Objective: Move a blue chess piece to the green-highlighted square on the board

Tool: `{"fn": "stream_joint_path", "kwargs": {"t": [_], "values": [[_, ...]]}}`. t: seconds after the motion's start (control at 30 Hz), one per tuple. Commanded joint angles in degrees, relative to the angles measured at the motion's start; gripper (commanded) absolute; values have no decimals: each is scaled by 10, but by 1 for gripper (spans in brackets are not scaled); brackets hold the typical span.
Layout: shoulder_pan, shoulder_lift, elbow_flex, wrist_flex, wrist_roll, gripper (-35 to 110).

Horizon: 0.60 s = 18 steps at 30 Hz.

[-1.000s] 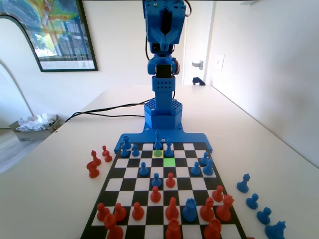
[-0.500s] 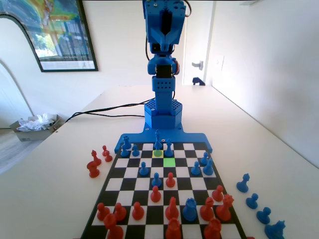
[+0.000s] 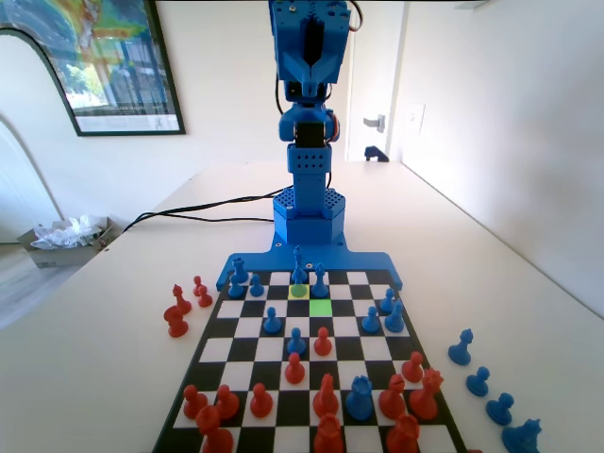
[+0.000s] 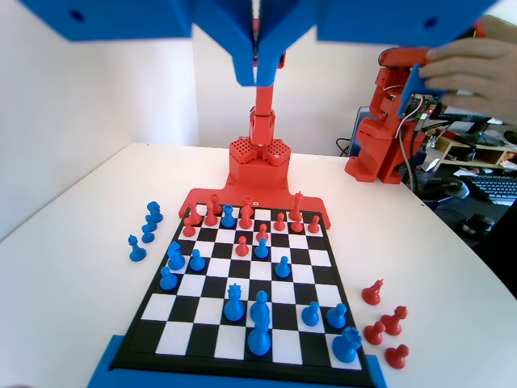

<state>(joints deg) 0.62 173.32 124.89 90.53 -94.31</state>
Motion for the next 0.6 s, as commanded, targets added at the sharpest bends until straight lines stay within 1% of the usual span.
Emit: {"fn": "stream_joint_path", "kwargs": {"t": [0.0, 0.17, 0.3, 0.4, 0.57], "values": [[-11, -44, -58, 7, 14, 1], [-13, -123, -121, 34, 28, 1], [7, -185, -142, 38, 30, 1], [29, -237, -145, 20, 26, 1], [65, -304, -112, -42, 16, 1]]}}
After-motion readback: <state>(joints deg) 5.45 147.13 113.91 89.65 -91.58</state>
